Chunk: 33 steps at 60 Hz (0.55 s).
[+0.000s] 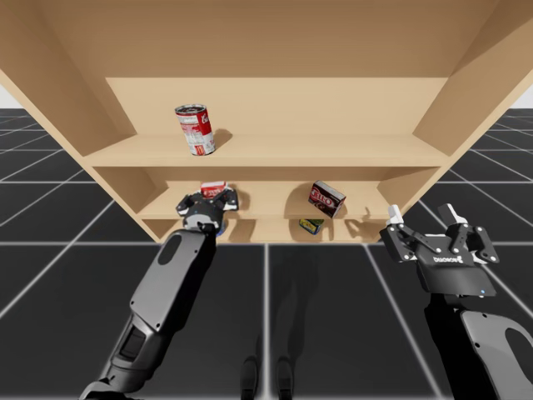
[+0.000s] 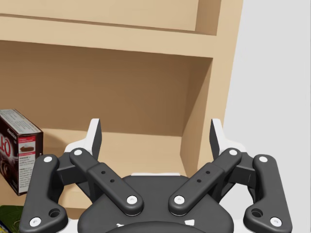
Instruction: Look through the shelves, find the gelatin box, and take it.
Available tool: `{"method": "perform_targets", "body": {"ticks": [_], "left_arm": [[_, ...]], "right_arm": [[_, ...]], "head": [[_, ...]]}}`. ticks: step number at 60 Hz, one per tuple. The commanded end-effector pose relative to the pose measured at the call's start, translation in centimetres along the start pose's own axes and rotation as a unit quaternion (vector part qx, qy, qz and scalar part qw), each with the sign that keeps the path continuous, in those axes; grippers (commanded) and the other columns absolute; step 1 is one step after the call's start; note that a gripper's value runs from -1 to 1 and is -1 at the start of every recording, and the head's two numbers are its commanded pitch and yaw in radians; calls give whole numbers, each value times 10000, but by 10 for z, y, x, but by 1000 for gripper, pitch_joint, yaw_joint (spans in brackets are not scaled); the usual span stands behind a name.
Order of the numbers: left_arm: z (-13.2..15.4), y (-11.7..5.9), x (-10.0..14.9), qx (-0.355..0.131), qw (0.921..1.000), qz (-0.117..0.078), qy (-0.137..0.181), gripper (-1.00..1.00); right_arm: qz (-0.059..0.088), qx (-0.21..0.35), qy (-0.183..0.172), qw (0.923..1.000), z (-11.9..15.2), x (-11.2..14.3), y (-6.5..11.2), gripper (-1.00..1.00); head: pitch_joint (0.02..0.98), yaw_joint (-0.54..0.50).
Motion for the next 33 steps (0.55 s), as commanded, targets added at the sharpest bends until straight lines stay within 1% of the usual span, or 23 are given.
{"method": "perform_targets", "body": {"ticks": [1, 4, 11, 12, 16, 19, 22, 24, 28, 32, 33], "left_arm": [[11, 1, 2, -392, 9992, -115, -17, 990], [17, 2, 6, -426, 9990, -115, -48, 995], [40, 10, 17, -530, 9983, -141, -196, 1000], [48, 12, 19, -553, 9981, -136, -239, 1000], [58, 16, 22, -608, 9977, -126, -274, 1000], [72, 22, 24, -616, 9974, -156, -334, 1000], [83, 28, 26, -674, 9971, -85, -332, 1000], [95, 33, 26, -691, 9969, -115, -371, 1000], [108, 39, 27, -749, 9964, -145, -378, 1000], [123, 46, 29, -780, 9956, -315, -401, 1000], [125, 47, 29, -795, 9956, -327, -385, 1000]], "right_arm": [[7, -10, -5, 10000, 0, 0, -1, -1000], [10, -10, -4, 10000, 0, 0, -1, -1000], [12, -21, -5, 10000, 0, -1, -1, -1000], [13, -26, -6, 10000, 0, -1, -2, -1000], [13, -27, -6, 10000, 0, -1, -2, -1000], [16, -31, -7, 10000, 0, -1, -2, -1000], [15, -34, -8, 10000, 0, -1, -2, -1000], [17, -36, -8, 10000, -1, -1, -2, -1000], [18, -39, -8, 10000, -1, -1, -2, -1000], [18, -44, -10, 10000, -1, -1, -2, -1000], [16, -44, -11, 10000, -1, -1, -2, -1000]], "head": [[543, 221], [543, 220], [540, 218], [538, 218], [540, 218], [538, 218], [537, 218], [538, 216], [538, 215], [539, 215], [538, 214]]}}
